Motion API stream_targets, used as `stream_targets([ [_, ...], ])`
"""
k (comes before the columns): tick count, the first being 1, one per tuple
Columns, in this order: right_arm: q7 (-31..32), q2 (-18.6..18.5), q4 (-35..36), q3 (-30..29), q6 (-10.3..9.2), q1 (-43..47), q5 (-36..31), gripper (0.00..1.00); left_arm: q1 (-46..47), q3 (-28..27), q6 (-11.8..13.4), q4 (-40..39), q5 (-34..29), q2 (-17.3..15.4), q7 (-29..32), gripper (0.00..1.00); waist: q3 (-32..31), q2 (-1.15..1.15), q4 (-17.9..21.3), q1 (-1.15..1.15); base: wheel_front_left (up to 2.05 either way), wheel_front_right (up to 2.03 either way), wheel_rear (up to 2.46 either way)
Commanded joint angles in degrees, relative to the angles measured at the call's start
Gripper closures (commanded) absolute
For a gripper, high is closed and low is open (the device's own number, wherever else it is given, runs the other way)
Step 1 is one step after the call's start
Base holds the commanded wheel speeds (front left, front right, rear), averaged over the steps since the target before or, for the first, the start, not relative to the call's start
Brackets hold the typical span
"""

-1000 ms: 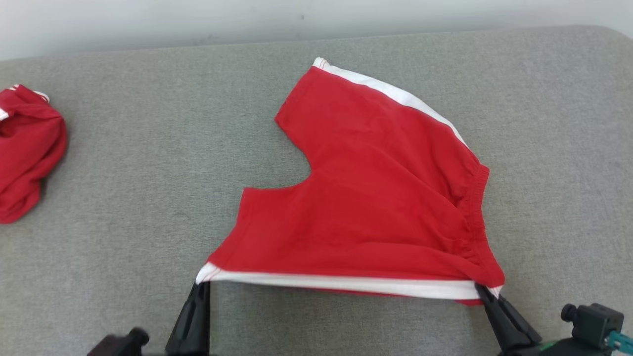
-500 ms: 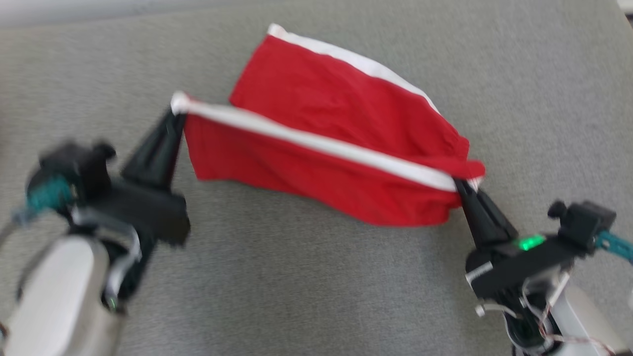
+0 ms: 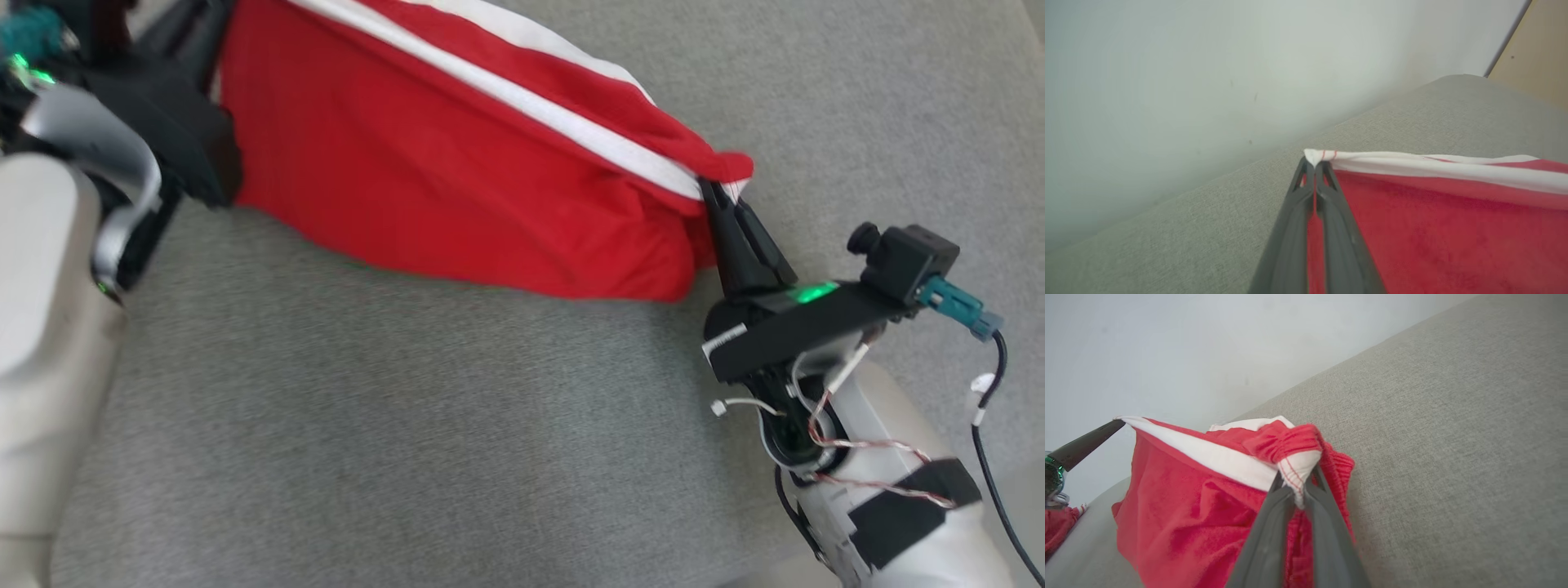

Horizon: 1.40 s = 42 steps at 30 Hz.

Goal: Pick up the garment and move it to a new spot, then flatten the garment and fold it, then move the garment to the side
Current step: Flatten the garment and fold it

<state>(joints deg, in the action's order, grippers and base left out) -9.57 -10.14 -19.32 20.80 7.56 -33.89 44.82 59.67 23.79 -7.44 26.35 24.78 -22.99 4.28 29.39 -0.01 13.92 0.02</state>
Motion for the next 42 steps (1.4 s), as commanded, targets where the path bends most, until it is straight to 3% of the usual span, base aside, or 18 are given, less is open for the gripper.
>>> stream_targets([
  [1,-0.64,0.38,-0.58,0.19,-0.15,-1.24,0.43,1.00,1.67,0.00,0.12,1.29,-0.10,-0.75,-0.60,1.00,2.27,0.01,2.41,-0.02,0.00,0.00,0.00],
  [11,-4.24,3.41,-7.07,2.00,-0.15,-8.31,1.55,1.00,11.91,6.07,0.06,13.11,-0.19,-0.43,-3.51,1.00,4.12,0.01,4.25,-0.02,0.00,0.00,0.00],
  [12,-4.36,3.55,-7.43,2.31,-0.15,-8.68,1.55,0.92,12.36,6.53,0.05,14.05,-0.15,-0.20,-4.10,1.00,4.06,0.01,4.27,-0.02,0.00,0.00,0.00],
  [13,-4.67,3.54,-7.72,2.73,-0.15,-9.12,1.08,0.45,12.70,7.00,0.05,15.12,-0.09,0.04,-4.73,0.98,3.90,0.01,4.19,-0.02,0.00,0.00,0.00],
  [14,-4.81,3.38,-7.92,3.10,-0.15,-9.44,0.57,0.00,12.81,7.48,0.05,15.99,0.00,0.14,-5.48,0.68,3.67,0.01,4.07,-0.02,0.00,0.00,0.00],
  [15,-5.04,3.09,-8.06,3.35,-0.15,-9.52,0.12,0.00,12.82,7.95,0.05,16.89,0.17,0.21,-6.17,0.00,3.37,0.01,3.90,-0.02,0.00,0.00,0.00],
  [22,-5.59,0.21,-4.98,2.24,-0.15,-5.25,-2.54,0.00,12.33,10.50,0.04,20.27,2.61,0.35,-10.86,0.00,-0.43,0.01,2.49,-0.02,0.00,0.00,0.00],
  [27,-5.57,-0.34,2.54,-1.88,-0.15,2.46,-6.88,0.00,10.75,12.97,0.04,20.84,5.70,-1.39,-11.64,0.00,-3.58,0.01,2.32,-0.02,0.00,0.00,0.00],
  [35,-5.56,2.59,12.68,-6.30,-0.15,13.97,-12.74,0.00,8.91,18.74,0.03,18.85,9.48,-4.61,-7.61,0.00,-5.27,0.01,3.48,-0.02,0.00,0.00,0.00],
  [42,-5.57,4.42,15.03,-6.60,-0.15,19.53,-15.00,0.00,7.37,24.71,0.04,17.25,12.97,-7.75,-0.67,0.00,-5.77,0.01,4.83,-0.02,0.00,0.00,0.00],
])
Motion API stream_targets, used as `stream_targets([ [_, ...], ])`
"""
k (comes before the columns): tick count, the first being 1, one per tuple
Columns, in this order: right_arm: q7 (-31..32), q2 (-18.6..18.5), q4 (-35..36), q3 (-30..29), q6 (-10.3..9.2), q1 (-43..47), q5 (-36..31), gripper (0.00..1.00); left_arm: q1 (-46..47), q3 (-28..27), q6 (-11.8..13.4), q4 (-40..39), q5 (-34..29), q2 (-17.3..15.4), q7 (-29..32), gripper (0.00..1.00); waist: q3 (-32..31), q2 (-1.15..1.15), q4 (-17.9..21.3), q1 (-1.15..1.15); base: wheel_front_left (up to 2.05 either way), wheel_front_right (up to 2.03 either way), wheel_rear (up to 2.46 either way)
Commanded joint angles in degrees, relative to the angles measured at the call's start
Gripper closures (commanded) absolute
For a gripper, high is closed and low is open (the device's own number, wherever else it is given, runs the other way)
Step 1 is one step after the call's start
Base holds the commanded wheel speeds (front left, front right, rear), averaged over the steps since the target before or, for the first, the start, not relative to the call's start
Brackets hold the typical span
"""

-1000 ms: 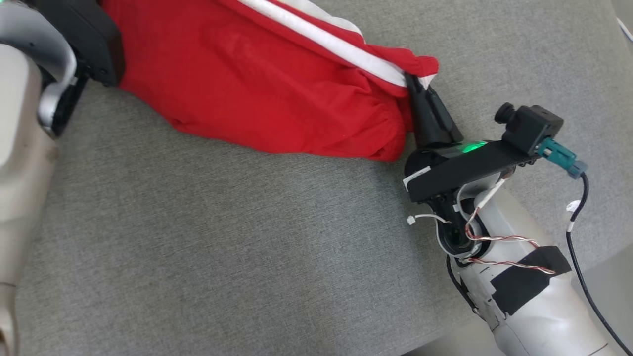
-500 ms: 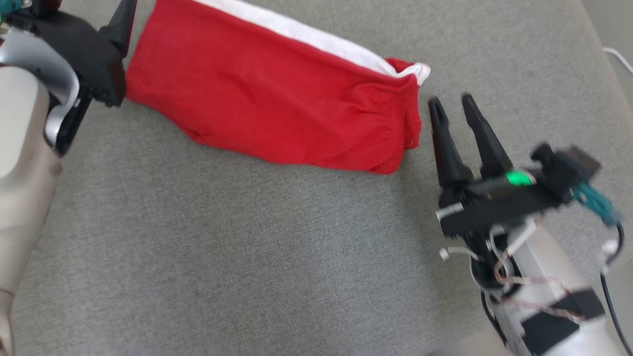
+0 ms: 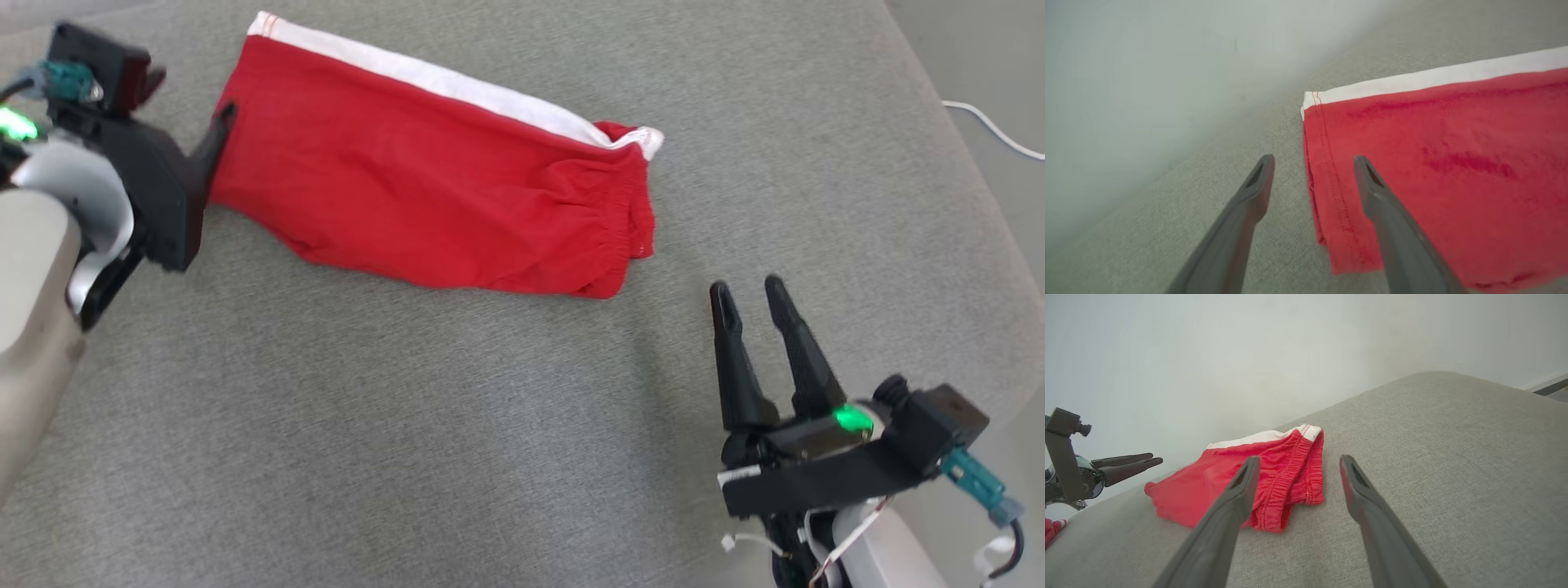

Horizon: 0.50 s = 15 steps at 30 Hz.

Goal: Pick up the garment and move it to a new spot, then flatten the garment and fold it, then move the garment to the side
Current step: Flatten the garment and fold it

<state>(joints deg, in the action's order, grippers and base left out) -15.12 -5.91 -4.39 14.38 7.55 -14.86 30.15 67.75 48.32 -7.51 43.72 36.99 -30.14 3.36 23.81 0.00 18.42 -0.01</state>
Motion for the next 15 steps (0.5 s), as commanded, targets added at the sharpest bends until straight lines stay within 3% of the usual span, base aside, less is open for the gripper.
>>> stream_targets([
  [1,-0.02,0.41,0.02,-0.20,-0.14,0.90,-0.55,0.00,-1.07,0.94,0.10,-0.44,1.15,-1.01,1.25,0.00,-0.25,0.00,0.53,0.01,0.00,0.00,0.00],
  [7,-0.02,1.19,-0.06,0.26,-0.14,1.25,-1.03,0.00,-2.31,5.13,0.09,-1.26,5.41,-3.68,8.63,0.00,-0.46,0.00,1.56,0.01,0.00,0.00,0.00],
  [15,-0.03,1.74,-0.09,1.14,-0.14,0.12,-1.52,0.00,-4.09,5.18,0.08,-1.25,11.86,-2.85,12.40,0.00,-0.08,0.00,2.52,0.01,0.00,0.00,0.00],
])
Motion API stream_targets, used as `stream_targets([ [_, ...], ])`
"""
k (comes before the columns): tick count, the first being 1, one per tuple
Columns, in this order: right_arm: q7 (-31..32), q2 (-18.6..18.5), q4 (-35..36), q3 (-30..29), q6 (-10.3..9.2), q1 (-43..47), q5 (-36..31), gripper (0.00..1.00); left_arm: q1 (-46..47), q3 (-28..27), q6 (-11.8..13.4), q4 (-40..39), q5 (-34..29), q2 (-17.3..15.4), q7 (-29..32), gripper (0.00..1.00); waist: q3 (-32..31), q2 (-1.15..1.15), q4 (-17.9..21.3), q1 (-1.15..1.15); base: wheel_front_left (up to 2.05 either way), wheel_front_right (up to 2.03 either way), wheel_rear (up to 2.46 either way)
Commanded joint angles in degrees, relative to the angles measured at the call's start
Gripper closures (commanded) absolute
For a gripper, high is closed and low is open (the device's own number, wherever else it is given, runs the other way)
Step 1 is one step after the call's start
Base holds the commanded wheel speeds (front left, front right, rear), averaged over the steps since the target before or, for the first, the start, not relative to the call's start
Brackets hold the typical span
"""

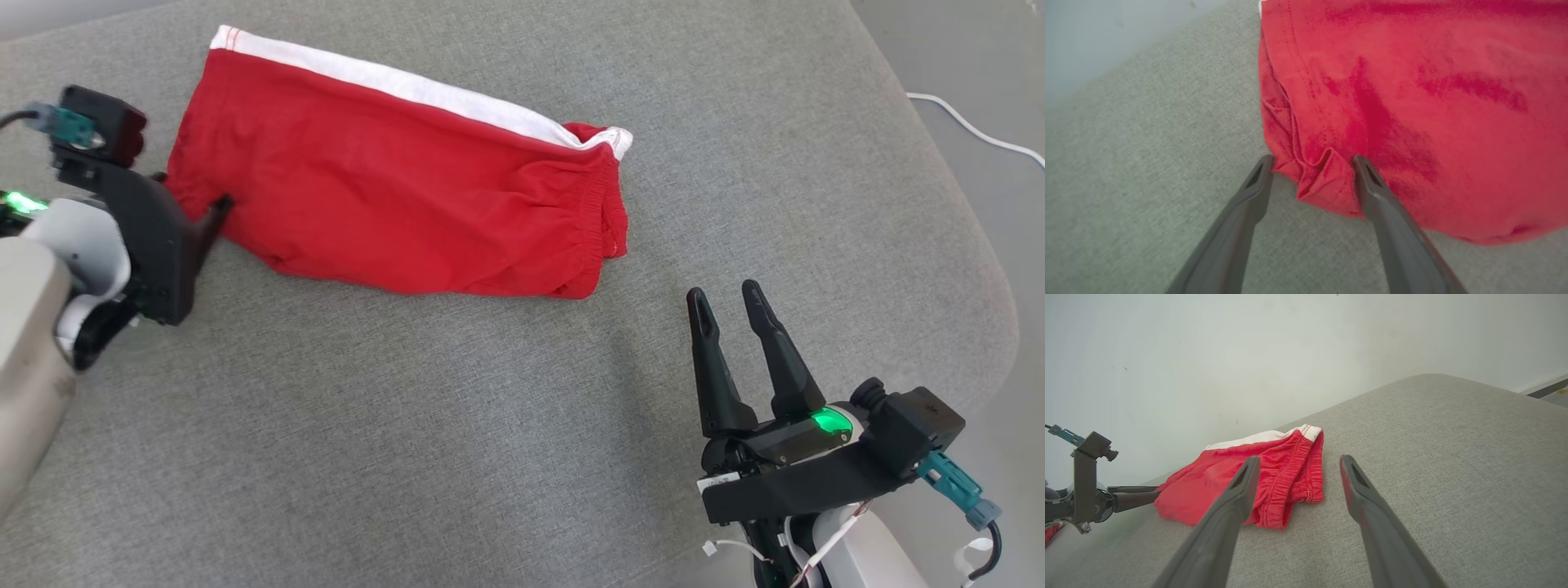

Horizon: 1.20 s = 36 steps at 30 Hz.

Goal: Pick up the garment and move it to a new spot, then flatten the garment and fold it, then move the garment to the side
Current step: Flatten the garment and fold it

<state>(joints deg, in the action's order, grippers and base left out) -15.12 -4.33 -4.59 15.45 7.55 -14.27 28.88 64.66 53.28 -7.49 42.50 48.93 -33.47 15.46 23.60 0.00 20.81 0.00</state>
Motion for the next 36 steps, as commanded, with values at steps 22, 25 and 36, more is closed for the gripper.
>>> stream_targets([
  [22,-0.02,0.00,-0.86,-1.35,-0.14,1.90,-0.81,0.00,-2.12,0.04,1.22,-1.40,-0.08,2.72,-10.70,1.00,-5.44,0.00,-6.10,0.00,0.00,0.00,0.00],
  [25,-0.02,-0.18,-1.11,-2.22,-0.14,2.39,-0.87,0.00,-3.50,-0.21,1.63,-3.32,0.43,2.66,-11.86,1.00,-6.55,0.00,-7.74,0.00,0.00,0.00,0.00],
  [36,-0.03,-0.17,-2.12,-8.25,-0.14,6.55,-1.05,0.00,-20.68,-4.04,10.21,-20.83,6.72,-1.02,-18.33,1.00,-10.52,0.00,-13.69,0.00,0.00,0.00,0.00],
])
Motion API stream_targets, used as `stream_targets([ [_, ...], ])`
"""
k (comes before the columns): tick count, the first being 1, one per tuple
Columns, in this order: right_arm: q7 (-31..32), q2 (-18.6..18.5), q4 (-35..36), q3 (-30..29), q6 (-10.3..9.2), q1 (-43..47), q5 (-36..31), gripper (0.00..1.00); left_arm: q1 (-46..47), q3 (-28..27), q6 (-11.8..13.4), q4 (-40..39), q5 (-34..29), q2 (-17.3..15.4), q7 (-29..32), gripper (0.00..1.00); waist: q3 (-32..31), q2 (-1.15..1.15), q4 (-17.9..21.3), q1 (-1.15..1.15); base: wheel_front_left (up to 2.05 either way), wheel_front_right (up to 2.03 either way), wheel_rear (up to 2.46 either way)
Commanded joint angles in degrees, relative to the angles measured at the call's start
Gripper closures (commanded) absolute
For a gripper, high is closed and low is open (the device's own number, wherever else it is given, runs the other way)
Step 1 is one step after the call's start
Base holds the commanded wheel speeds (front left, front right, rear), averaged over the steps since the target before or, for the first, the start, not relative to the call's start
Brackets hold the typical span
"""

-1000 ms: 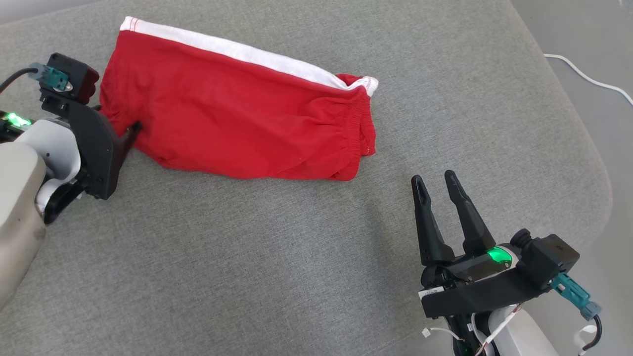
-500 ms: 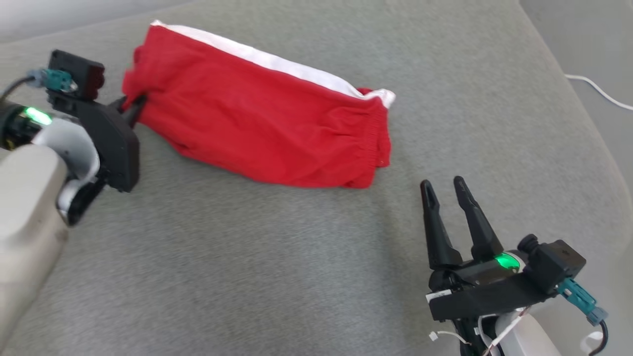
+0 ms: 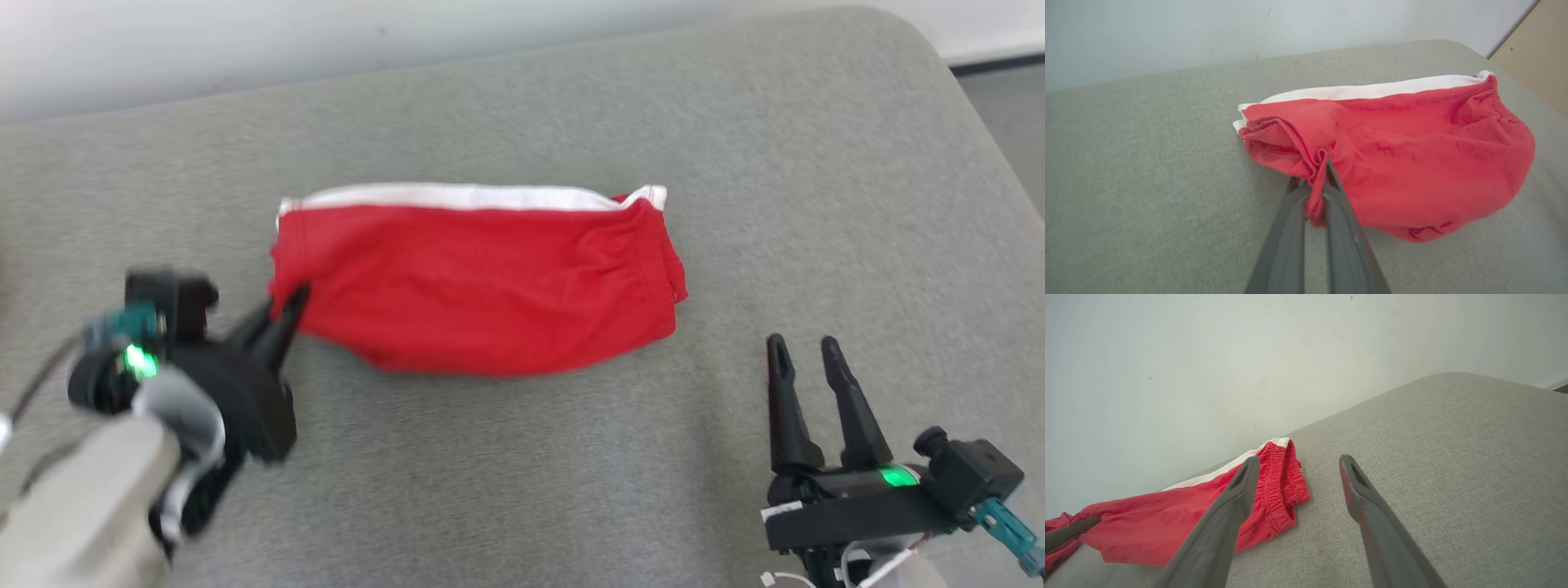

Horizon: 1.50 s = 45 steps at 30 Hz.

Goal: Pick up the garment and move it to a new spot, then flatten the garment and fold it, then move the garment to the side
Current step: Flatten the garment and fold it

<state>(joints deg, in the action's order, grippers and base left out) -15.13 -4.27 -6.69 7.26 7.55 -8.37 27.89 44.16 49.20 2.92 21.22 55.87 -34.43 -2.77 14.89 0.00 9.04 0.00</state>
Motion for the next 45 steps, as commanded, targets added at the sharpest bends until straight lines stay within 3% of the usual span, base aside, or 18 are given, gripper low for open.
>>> stream_targets([
  [1,-0.01,-0.20,-0.04,-0.42,-0.14,0.91,-0.14,0.00,-2.11,-0.27,0.90,-1.10,0.11,-0.58,-0.76,1.00,-1.88,0.00,-2.15,0.00,0.00,0.00,0.00],
  [7,0.30,-0.42,0.09,-1.98,-0.14,1.87,-0.93,0.00,-11.43,-1.32,5.04,-7.26,2.98,-0.83,-4.73,1.00,-1.95,0.00,-3.48,0.00,0.00,0.00,0.00],
  [8,0.69,-0.61,0.22,-1.79,-0.14,1.67,-1.17,0.00,-13.01,-1.23,5.81,-7.77,2.32,-0.43,-6.55,0.00,-1.98,0.00,-3.69,0.00,0.00,0.00,0.00],
  [17,1.25,-1.57,1.29,-1.72,-0.14,1.24,-2.18,0.00,-15.29,-7.19,8.25,-7.00,-2.49,1.27,-12.35,0.00,-3.28,0.00,-5.45,0.00,0.00,0.00,0.00],
  [27,1.16,-2.36,2.05,-2.89,-0.14,1.83,-3.42,0.00,-24.50,-28.65,8.16,-16.93,-21.38,8.14,-12.37,0.00,-5.64,0.00,-8.71,0.00,0.00,0.00,0.00],
  [31,1.15,-2.51,2.10,-3.29,-0.14,2.21,-3.82,0.00,-28.18,-32.94,7.63,-19.11,-25.46,11.06,-12.36,0.00,-6.46,0.00,-9.60,0.00,0.00,0.00,0.00],
  [45,0.60,-2.23,1.21,-2.37,-0.14,4.05,-5.61,0.00,-42.71,-46.73,1.29,-22.23,-38.97,21.84,-12.37,0.00,-7.98,0.00,-10.55,0.00,0.00,0.00,0.00],
])
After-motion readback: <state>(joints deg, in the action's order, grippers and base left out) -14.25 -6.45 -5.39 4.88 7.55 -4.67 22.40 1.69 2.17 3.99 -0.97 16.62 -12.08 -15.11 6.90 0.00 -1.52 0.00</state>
